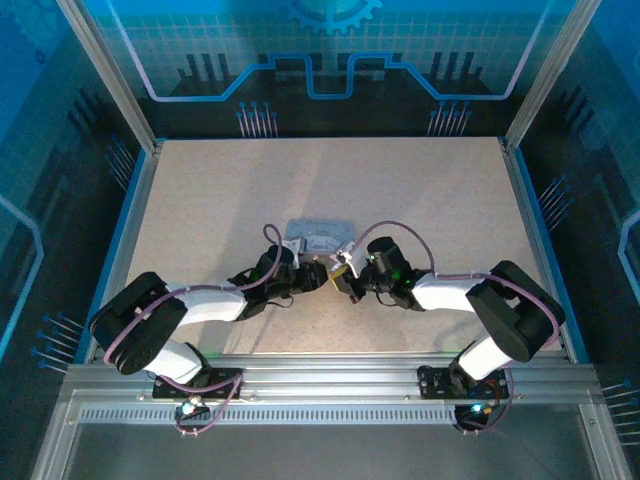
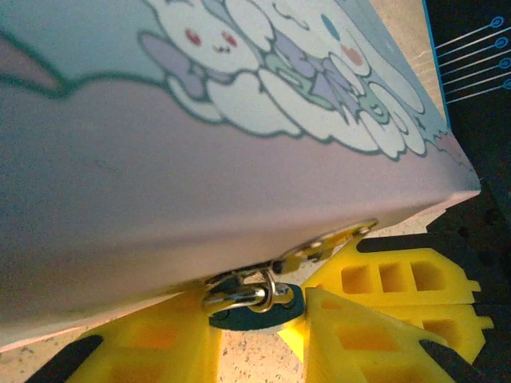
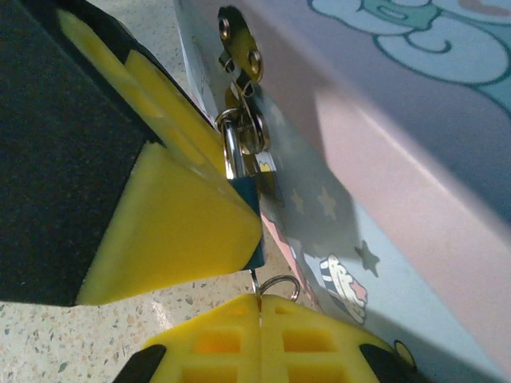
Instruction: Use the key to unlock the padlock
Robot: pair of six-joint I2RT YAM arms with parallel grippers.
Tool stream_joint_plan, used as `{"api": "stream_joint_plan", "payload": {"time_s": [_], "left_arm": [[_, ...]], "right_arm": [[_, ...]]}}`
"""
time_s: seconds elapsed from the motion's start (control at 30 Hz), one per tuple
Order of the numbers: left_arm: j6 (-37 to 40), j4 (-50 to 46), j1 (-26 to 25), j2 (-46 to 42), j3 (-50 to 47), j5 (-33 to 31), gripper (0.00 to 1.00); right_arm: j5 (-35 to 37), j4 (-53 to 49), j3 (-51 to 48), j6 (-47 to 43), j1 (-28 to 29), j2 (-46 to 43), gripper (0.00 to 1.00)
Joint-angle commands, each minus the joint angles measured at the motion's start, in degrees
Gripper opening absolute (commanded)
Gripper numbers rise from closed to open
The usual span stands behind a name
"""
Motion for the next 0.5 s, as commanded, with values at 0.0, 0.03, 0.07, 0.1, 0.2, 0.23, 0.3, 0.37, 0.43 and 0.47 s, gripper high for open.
{"api": "stream_joint_plan", "payload": {"time_s": [0.0, 0.03, 0.07, 0.1, 0.2, 0.23, 0.3, 0.37, 0.43, 0.47], "left_arm": [[0.4, 1.5, -0.7, 0.2, 1.7, 4.5, 0.29], [0.4, 1.6, -0.6, 0.4, 1.8, 4.6, 0.29], [0.3, 1.7, -0.6, 0.5, 1.8, 4.8, 0.29], [0.3, 1.8, -0.7, 0.6, 1.9, 5.0, 0.29], [0.1, 2.1, -0.7, 1.1, 1.9, 5.2, 0.29], [0.1, 2.2, -0.7, 1.2, 1.9, 5.2, 0.29], [0.0, 2.5, -0.6, 1.3, 1.7, 5.2, 0.29], [-0.4, 3.1, -0.6, 1.8, 1.4, 4.9, 0.29], [-0.6, 3.7, -0.7, 2.6, 1.2, 5.1, 0.29], [-0.8, 3.8, -0.6, 3.0, 1.3, 5.2, 0.29]], "right_arm": [[-0.9, 9.2, 2.1, 1.8, -0.6, -0.5, 0.06], [-1.1, 9.6, 2.4, 2.1, -0.6, -0.5, 0.06], [-1.2, 9.9, 2.8, 2.3, -0.5, -0.5, 0.06], [-1.4, 10.3, 3.2, 2.5, -0.6, -0.4, 0.06], [-2.1, 10.9, 4.1, 3.2, -0.6, -0.1, 0.06], [-2.1, 10.8, 4.2, 3.5, -0.6, 0.1, 0.06], [-2.2, 10.6, 3.8, 3.5, -0.6, 0.5, 0.06], [-1.6, 10.2, 3.1, 3.5, -0.6, 1.0, 0.06], [-1.4, 9.7, 2.3, 3.6, -0.6, 1.6, 0.06], [-1.4, 9.3, 2.0, 3.7, -0.6, 1.8, 0.06]]}}
